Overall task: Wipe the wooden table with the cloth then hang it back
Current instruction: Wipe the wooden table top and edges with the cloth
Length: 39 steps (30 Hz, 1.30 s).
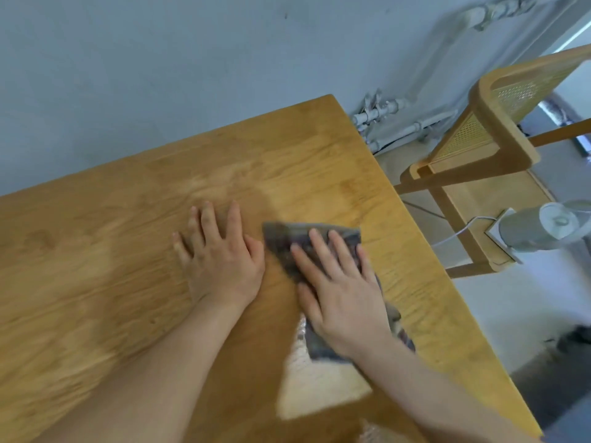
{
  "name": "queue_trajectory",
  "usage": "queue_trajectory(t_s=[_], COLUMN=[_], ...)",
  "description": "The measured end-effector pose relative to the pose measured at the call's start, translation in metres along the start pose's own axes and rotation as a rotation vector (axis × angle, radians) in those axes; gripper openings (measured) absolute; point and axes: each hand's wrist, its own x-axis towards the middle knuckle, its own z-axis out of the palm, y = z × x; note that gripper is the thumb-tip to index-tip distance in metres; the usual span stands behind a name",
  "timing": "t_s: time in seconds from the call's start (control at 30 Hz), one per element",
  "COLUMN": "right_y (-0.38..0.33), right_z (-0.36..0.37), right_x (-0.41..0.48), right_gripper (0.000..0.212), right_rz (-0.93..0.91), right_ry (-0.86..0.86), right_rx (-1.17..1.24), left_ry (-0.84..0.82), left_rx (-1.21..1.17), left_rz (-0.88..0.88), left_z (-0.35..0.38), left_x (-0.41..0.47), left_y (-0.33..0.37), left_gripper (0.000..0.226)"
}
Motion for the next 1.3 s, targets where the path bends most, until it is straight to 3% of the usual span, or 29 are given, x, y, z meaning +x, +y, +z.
queue_trajectory(t_s=[0.07, 0.17, 0.33, 0.47, 0.63, 0.77, 1.1, 1.3], right_y=[-0.001, 0.019, 0.064, 0.072, 0.072, 0.072, 0.093, 0.086], right_z=[0.004, 0.0, -0.018, -0.024, -0.011, -0.007, -0.025, -0.004], right_x=[-0.039, -0.027, 0.091, 0.141, 0.05, -0.015, 0.1, -0.058], right_gripper=[0.053, 0.052, 0.054, 0.056, 0.054, 0.055, 0.057, 0.055], right_rz=[-0.083, -0.139, 0.17, 0.226, 0.272, 0.179, 0.171, 0.261], right_ry=[-0.055, -0.063, 0.048, 0.033, 0.098, 0.053, 0.016, 0.038], right_rx=[-0.008, -0.004, 0.029, 0.06, 0.02, -0.032, 0.037, -0.021], left_ry=[-0.006, 0.007, 0.004, -0.021, -0.001, 0.024, -0.005, 0.0], left_rx=[-0.001, -0.004, 0.007, -0.007, -0.003, 0.007, 0.028, 0.004], left_rz=[-0.005, 0.01, 0.063, 0.28, 0.313, 0.3, 0.294, 0.294], left_z=[0.0, 0.002, 0.003, 0.014, 0.025, 0.026, 0.023, 0.022], left_x=[-0.001, -0.004, -0.004, -0.036, -0.051, -0.049, -0.046, -0.049], left_y=[-0.001, -0.001, -0.001, 0.035, 0.05, 0.05, 0.049, 0.05], left_gripper=[0.057, 0.055, 0.052, 0.057, 0.057, 0.058, 0.059, 0.055])
